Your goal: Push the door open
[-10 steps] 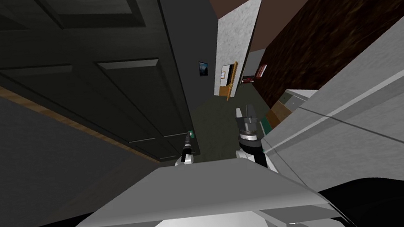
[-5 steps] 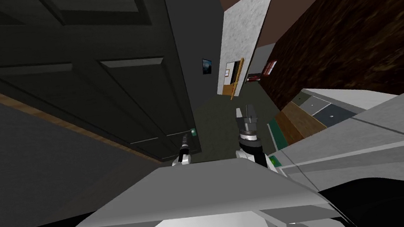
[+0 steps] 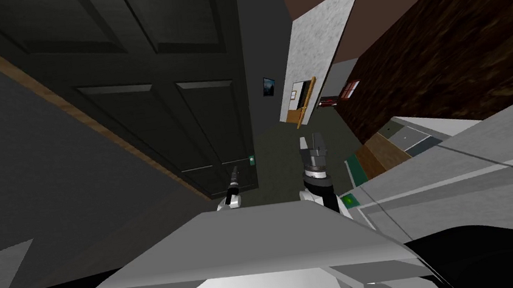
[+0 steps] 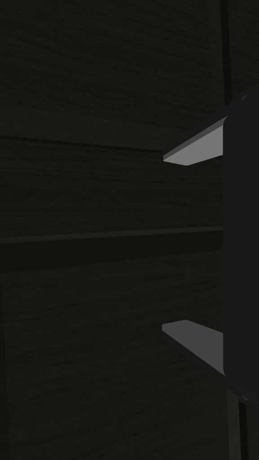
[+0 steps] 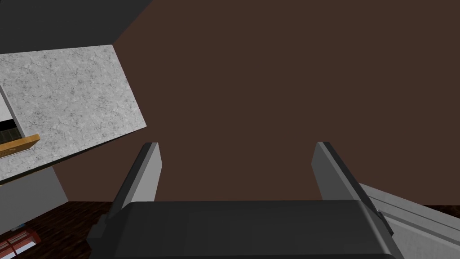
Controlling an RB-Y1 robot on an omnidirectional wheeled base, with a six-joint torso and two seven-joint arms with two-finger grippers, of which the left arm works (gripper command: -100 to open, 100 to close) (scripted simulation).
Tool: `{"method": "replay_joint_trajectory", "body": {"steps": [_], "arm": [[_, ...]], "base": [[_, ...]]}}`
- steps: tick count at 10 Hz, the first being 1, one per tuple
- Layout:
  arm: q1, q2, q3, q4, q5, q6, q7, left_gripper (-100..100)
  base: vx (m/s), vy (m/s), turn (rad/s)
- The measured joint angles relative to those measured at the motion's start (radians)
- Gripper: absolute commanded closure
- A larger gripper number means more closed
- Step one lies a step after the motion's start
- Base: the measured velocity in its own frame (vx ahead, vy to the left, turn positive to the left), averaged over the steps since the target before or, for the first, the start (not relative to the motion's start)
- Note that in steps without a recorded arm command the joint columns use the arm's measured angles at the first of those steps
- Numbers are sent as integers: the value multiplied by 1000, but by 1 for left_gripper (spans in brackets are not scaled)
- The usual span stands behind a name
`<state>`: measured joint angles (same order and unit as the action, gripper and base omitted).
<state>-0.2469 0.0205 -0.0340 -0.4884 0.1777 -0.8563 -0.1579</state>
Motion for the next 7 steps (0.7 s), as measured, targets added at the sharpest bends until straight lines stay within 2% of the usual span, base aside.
{"method": "replay_joint_trajectory", "body": {"steps": [1,2,3,4,7], "arm": [[1,-8,10,-10,-18,7,11,-100],[-13,-20,21,15,-34,-1,22,-100],[-6,-29,26,1,-46,3,30,-100],[-2,-37,31,-9,-56,10,37,-100],[-8,-59,42,-2,-73,10,47,-100]], "base": [[-176,-79,67],[-156,-116,35],[-137,-130,25],[-151,-127,17],[-121,-170,-3]]}}
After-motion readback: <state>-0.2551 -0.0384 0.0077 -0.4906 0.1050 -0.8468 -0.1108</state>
